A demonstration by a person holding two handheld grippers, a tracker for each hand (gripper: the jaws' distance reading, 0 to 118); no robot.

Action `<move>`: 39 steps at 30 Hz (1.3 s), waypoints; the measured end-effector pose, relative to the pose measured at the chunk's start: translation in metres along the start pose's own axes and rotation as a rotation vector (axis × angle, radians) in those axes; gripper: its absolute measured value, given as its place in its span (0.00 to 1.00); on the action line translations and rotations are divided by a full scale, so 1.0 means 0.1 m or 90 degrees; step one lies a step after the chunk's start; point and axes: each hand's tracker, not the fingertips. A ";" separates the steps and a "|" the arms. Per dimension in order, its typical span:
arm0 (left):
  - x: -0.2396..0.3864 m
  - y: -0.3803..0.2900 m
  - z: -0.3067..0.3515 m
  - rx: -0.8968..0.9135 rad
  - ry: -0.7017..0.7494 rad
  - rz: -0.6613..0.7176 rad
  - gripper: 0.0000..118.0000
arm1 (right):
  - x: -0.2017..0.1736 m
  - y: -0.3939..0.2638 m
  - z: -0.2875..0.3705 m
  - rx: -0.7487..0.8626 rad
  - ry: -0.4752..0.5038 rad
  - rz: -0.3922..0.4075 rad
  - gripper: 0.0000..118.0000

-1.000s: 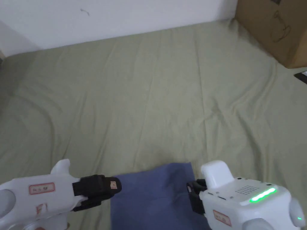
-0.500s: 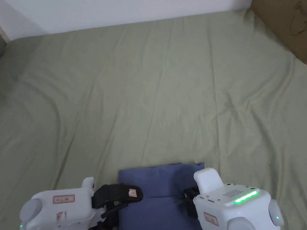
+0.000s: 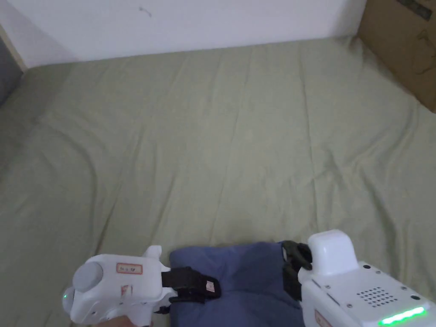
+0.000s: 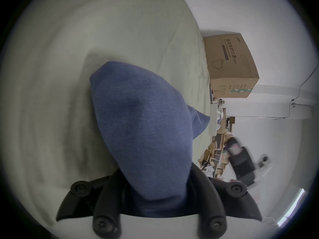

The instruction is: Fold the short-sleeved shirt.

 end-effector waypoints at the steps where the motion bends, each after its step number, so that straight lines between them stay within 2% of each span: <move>1: 0.00 0.00 0.09 0.003 0.001 0.000 0.19 | -0.05 0.09 0.09 0.026 -0.008 0.003 0.00; 3: -0.02 0.03 0.33 0.023 0.019 -0.025 0.19 | -0.16 0.21 0.25 0.076 -0.035 0.017 0.00; 8: -0.15 0.26 1.11 0.067 0.126 -0.085 0.19 | -0.37 0.37 0.38 0.118 -0.039 0.023 0.00; 14: -0.49 0.60 2.10 0.092 0.279 -0.120 0.19 | -0.53 0.37 0.30 0.102 -0.038 0.026 0.00; 19: -0.95 0.93 2.88 0.093 0.449 -0.108 0.19 | -0.60 0.30 0.15 0.056 -0.042 0.052 0.00; 23: -1.25 1.20 3.22 0.114 0.635 -0.113 0.19 | -0.64 0.26 0.06 0.037 -0.046 0.059 0.00; 24: -1.32 1.24 3.28 0.125 0.651 -0.110 0.24 | -0.64 0.25 0.02 0.028 -0.043 0.058 0.00; 25: -1.38 1.27 3.31 0.143 0.652 -0.123 0.33 | -0.64 0.24 0.00 0.020 -0.038 0.054 0.00; 26: -1.42 1.28 3.33 0.136 0.647 -0.125 0.49 | -0.64 0.23 -0.02 0.015 -0.037 0.051 0.00; 27: -1.46 1.27 3.35 0.137 0.651 -0.121 0.79 | -0.63 0.23 -0.04 0.011 -0.035 0.051 0.00; 28: -1.48 1.27 3.34 0.130 0.656 -0.123 0.95 | -0.63 0.22 -0.05 0.006 -0.035 0.054 0.00; 29: -1.47 1.22 3.30 0.124 0.662 -0.127 0.99 | -0.63 0.22 -0.07 0.000 -0.036 0.058 0.00; 36: -1.09 1.02 3.50 0.303 0.598 -0.127 0.98 | -0.56 0.24 -0.07 -0.006 -0.023 0.056 0.00; 37: -0.96 0.95 3.50 0.318 0.576 -0.134 0.94 | -0.55 0.24 -0.05 -0.002 -0.022 0.055 0.00; 38: -0.84 0.90 3.48 0.320 0.560 -0.132 0.84 | -0.54 0.26 -0.03 0.002 -0.020 0.055 0.00; 39: -0.68 0.82 3.44 0.324 0.544 -0.130 0.65 | -0.53 0.27 -0.01 0.006 -0.018 0.053 0.00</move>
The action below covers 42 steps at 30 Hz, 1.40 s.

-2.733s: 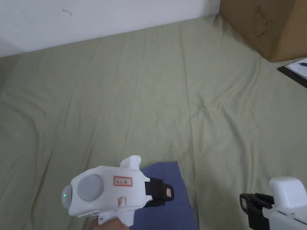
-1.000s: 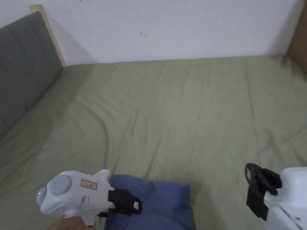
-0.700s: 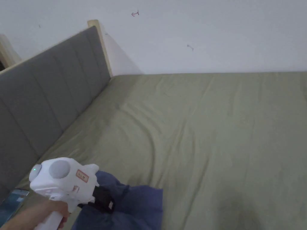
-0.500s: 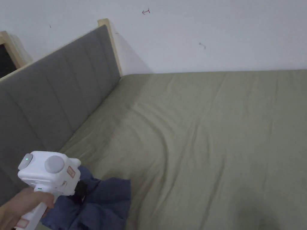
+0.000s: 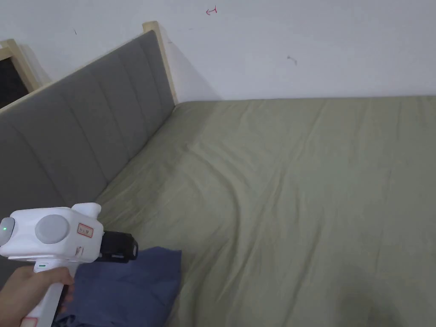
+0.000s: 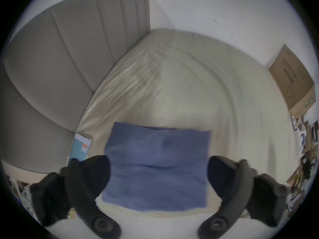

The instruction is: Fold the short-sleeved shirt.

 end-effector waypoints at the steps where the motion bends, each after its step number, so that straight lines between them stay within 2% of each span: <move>1: 0.14 -0.05 0.15 0.025 -0.017 -0.007 0.57 | 0.01 0.01 0.03 0.007 0.003 -0.003 0.00; 2: 0.26 -0.08 0.24 0.062 -0.035 -0.035 0.57 | 0.03 0.03 0.06 0.014 0.004 -0.005 0.00; 3: 0.45 -0.15 0.38 0.094 -0.034 -0.045 0.27 | 0.05 0.05 0.10 0.020 0.005 -0.006 0.00; 4: 0.66 -0.24 0.52 0.115 -0.029 -0.049 0.13 | 0.07 0.07 0.14 0.027 0.006 -0.006 0.00; 7: 1.30 -0.61 0.93 0.196 -0.045 -0.082 0.01 | 0.14 0.15 0.26 0.058 0.008 -0.009 0.00; 10: 1.87 -0.95 1.23 0.282 -0.042 -0.109 0.00 | 0.22 0.21 0.36 0.073 0.007 -0.016 0.00; 13: 2.36 -1.28 1.54 0.366 -0.062 -0.090 0.00 | 0.27 0.31 0.52 0.081 0.025 -0.020 0.00; 15: 2.64 -1.48 1.75 0.392 -0.057 -0.083 0.00 | 0.28 0.33 0.66 0.107 0.037 0.008 0.00; 17: 2.85 -1.67 1.88 0.435 -0.057 -0.075 0.00 | 0.26 0.36 0.78 0.124 0.008 0.044 0.00; 22: 3.03 -2.11 2.11 0.524 -0.032 -0.015 0.00 | 0.35 0.40 1.04 0.158 0.029 -0.004 0.00; 23: 3.06 -2.18 2.16 0.541 -0.029 -0.003 0.00 | 0.35 0.39 1.09 0.165 0.023 -0.003 0.00; 26: 3.15 -2.30 2.27 0.578 0.003 -0.038 0.00 | 0.30 0.38 1.19 0.183 -0.019 0.040 0.00; 27: 3.18 -2.34 2.31 0.597 0.008 -0.068 0.00 | 0.29 0.37 1.23 0.188 -0.020 0.042 0.00; 30: 3.23 -2.42 2.37 0.614 0.009 -0.077 0.00 | 0.27 0.34 1.33 0.206 -0.025 0.042 0.00; 31: 3.23 -2.43 2.39 0.617 -0.005 -0.076 0.57 | 0.26 0.33 1.35 0.212 -0.025 0.045 0.00; 32: 3.22 -2.45 2.40 0.615 -0.022 -0.069 0.57 | 0.24 0.32 1.38 0.215 -0.031 0.048 0.00; 33: 3.19 -2.46 2.40 0.607 -0.029 -0.066 0.88 | 0.24 0.30 1.39 0.220 -0.034 0.053 0.00; 34: 3.19 -2.45 2.41 0.600 -0.029 -0.061 1.00 | 0.24 0.29 1.41 0.224 -0.035 0.052 0.00; 36: 3.15 -2.48 2.40 0.593 -0.039 -0.052 1.00 | 0.26 0.28 1.48 0.235 -0.041 0.042 0.05; 38: 3.16 -2.51 2.40 0.596 -0.016 -0.041 1.00 | 0.27 0.27 1.55 0.239 -0.038 0.033 0.18; 41: 3.10 -2.57 2.49 0.630 -0.038 -0.071 1.00 | 0.27 0.27 1.67 0.232 -0.039 0.042 0.58; 42: 3.15 -2.57 2.52 0.630 -0.043 -0.077 1.00 | 0.26 0.26 1.71 0.240 -0.043 0.054 0.82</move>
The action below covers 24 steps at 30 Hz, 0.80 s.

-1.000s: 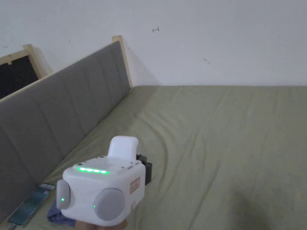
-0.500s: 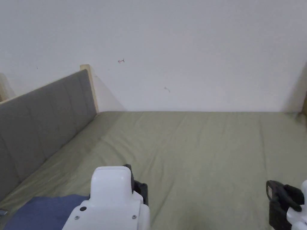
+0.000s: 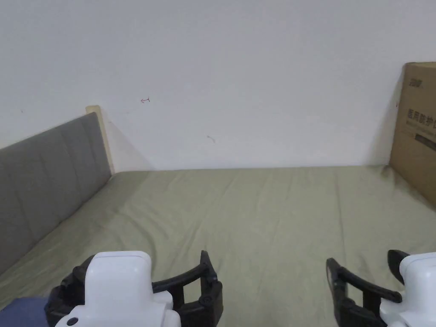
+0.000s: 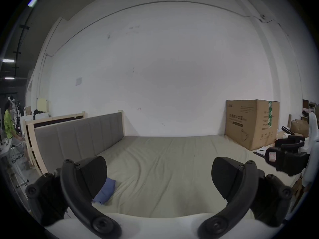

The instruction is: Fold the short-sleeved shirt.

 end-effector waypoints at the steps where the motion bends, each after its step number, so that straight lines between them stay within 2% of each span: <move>1: 0.03 0.04 -0.01 -0.003 0.005 -0.008 1.00 | -0.01 0.02 0.03 0.000 -0.007 0.012 0.93; 2: 0.05 0.08 -0.02 -0.006 0.007 -0.019 1.00 | -0.01 0.02 0.05 0.005 -0.015 0.020 0.98; 5: 0.16 0.19 -0.05 -0.052 -0.016 -0.086 1.00 | 0.00 0.06 0.15 0.031 -0.021 0.011 0.99; 6: 0.18 0.20 -0.06 -0.050 -0.020 -0.085 1.00 | 0.03 0.07 0.15 0.027 -0.019 0.008 1.00; 8: 0.22 0.20 -0.05 -0.056 -0.042 -0.040 1.00 | 0.06 0.07 0.12 0.014 -0.019 -0.005 1.00; 12: 0.19 0.19 -0.11 -0.137 -0.132 0.024 1.00 | 0.14 0.04 0.08 0.000 -0.025 -0.023 1.00; 15: 0.21 0.13 -0.10 -0.142 -0.093 0.002 1.00 | 0.18 0.04 0.08 0.000 -0.033 -0.021 1.00; 17: 0.24 0.11 -0.06 -0.101 -0.048 -0.022 1.00 | 0.21 0.06 0.08 0.003 -0.041 -0.024 1.00; 20: 0.27 0.16 -0.05 -0.133 0.009 -0.015 1.00 | 0.27 0.08 0.06 0.001 -0.037 -0.047 1.00; 24: 0.16 0.20 -0.06 -0.146 -0.040 0.052 1.00 | 0.29 0.10 0.03 0.000 -0.028 -0.075 1.00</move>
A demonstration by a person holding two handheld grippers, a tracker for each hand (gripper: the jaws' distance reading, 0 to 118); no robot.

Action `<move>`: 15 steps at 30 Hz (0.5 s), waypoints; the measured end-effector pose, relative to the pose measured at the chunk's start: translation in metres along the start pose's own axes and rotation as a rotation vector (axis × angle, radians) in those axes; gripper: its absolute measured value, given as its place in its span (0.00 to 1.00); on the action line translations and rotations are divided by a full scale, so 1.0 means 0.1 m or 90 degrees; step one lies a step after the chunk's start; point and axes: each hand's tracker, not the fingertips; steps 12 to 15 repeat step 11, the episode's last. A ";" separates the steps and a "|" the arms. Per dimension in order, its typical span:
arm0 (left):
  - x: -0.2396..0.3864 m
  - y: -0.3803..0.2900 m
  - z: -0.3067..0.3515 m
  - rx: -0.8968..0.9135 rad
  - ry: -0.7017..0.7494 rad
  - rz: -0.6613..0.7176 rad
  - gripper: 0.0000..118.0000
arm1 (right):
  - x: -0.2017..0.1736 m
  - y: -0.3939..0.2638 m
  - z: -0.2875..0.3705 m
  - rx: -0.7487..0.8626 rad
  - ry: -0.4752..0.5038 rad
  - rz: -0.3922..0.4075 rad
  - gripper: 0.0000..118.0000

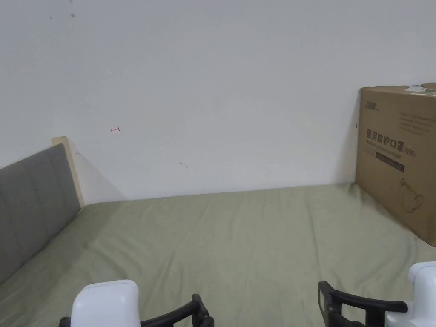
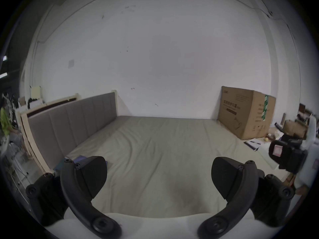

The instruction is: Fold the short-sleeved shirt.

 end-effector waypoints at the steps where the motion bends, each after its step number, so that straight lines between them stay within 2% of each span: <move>1: -0.02 0.01 0.00 0.006 0.001 0.011 1.00 | 0.00 0.00 0.00 0.000 0.001 -0.001 1.00; 5: -0.02 0.02 -0.02 0.015 0.036 -0.016 1.00 | -0.02 -0.01 0.00 0.001 -0.003 0.010 1.00; 15: -0.01 0.03 0.01 0.020 0.013 -0.006 1.00 | -0.03 -0.03 -0.01 0.000 0.004 0.003 1.00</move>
